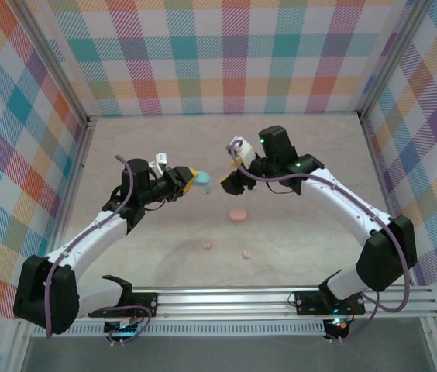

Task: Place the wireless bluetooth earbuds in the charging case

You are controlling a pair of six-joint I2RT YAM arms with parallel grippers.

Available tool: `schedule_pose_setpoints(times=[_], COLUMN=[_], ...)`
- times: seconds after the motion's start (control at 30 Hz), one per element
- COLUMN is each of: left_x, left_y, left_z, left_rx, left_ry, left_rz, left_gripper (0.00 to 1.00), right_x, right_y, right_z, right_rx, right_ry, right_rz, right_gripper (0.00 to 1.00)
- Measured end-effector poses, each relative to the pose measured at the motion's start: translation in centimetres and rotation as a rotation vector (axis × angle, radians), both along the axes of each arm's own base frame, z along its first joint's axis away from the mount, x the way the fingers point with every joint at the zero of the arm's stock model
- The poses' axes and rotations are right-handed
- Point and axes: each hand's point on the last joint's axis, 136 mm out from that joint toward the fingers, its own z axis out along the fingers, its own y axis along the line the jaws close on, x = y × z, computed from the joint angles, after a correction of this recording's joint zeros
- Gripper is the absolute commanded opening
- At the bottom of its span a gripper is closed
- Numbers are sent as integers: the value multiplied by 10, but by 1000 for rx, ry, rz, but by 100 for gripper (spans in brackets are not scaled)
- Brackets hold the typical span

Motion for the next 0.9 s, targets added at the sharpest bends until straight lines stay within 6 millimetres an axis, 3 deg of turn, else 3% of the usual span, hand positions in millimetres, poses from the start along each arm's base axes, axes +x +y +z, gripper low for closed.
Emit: schedule_pose_setpoints(times=[0.17,0.53,0.9], left_x=[-7,-8,-3], left_y=[10,14,-11], left_z=[10,19,19], left_rx=[1,-22,-85], left_ry=[-38,-56,-60], left_rz=[45,77,42], left_gripper=[13,13,11], right_x=[17,18,21], right_y=[-5,10,20], right_z=[-4,0,23], right_rx=[80,297,482], right_ry=[214,526,720], right_rz=[-177,-308,-333], right_gripper=[72,72,71])
